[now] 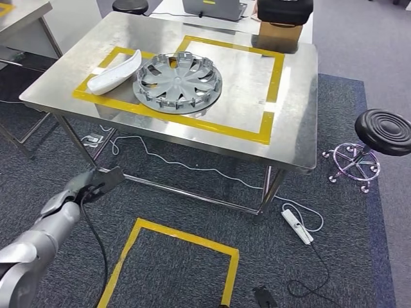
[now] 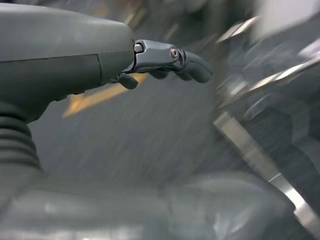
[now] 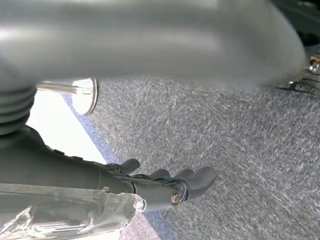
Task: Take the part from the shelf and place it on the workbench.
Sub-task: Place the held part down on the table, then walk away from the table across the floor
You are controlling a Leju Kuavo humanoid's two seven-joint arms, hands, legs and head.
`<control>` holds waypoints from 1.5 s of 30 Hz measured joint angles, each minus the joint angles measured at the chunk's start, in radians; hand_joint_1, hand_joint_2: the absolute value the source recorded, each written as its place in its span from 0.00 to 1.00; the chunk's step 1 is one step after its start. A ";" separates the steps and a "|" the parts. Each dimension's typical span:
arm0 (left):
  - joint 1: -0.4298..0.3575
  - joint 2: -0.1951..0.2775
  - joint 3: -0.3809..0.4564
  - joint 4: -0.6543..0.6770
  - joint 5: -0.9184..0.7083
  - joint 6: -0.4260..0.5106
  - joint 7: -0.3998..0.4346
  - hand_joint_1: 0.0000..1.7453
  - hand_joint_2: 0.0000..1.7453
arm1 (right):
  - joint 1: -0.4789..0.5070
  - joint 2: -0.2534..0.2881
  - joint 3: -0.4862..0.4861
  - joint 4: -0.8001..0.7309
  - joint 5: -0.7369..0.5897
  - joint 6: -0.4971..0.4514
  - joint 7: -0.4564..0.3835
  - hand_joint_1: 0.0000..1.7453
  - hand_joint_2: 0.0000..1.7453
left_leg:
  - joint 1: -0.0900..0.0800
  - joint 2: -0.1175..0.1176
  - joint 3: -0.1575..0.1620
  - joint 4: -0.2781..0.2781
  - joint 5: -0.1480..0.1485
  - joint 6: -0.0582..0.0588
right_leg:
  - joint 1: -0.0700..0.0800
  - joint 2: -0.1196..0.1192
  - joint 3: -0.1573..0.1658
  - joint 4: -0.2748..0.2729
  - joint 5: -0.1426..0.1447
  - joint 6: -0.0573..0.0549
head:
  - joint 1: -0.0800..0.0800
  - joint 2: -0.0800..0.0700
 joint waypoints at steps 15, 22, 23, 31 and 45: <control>0.399 -0.030 0.270 0.037 0.194 0.028 -0.012 0.00 1.00 | 0.041 -0.012 -0.001 0.000 -0.019 -0.018 -0.013 0.00 0.00 | 0.020 -0.083 -0.025 -0.011 0.033 -0.043 | 0.015 0.035 0.101 0.053 -0.159 -0.036 | 0.005 0.000; 0.472 -0.059 0.354 0.046 0.228 0.040 -0.045 0.00 1.00 | 0.058 -0.020 -0.006 0.000 -0.026 -0.023 -0.020 0.00 0.00 | 0.023 -0.006 -0.155 0.278 -0.122 -0.070 | 0.016 -0.047 0.100 0.040 -0.149 -0.060 | -0.007 0.000; 0.477 -0.061 0.360 0.047 0.228 0.040 -0.046 0.00 1.00 | 0.059 -0.021 -0.007 0.000 -0.026 -0.023 -0.020 0.00 0.00 | 0.024 -0.005 -0.149 0.275 -0.112 -0.072 | 0.016 -0.059 0.099 0.041 -0.149 -0.059 | -0.007 0.000; 0.512 -0.083 0.397 0.053 0.241 0.039 -0.053 0.00 1.00 | 0.056 -0.028 -0.017 -0.004 -0.038 -0.025 -0.014 0.00 0.00 | 0.020 0.053 -0.004 0.017 -0.014 -0.038 | 0.020 -0.131 0.095 0.068 -0.165 -0.020 | -0.004 0.000; 0.628 -0.188 0.475 0.066 0.284 -0.001 0.034 0.00 0.00 | 0.069 -0.035 -0.034 -0.005 -0.040 -0.040 -0.011 0.00 0.00 | 0.016 -0.140 -0.025 0.018 0.007 -0.029 | 0.024 0.088 0.119 0.070 -0.189 -0.046 | 0.001 0.000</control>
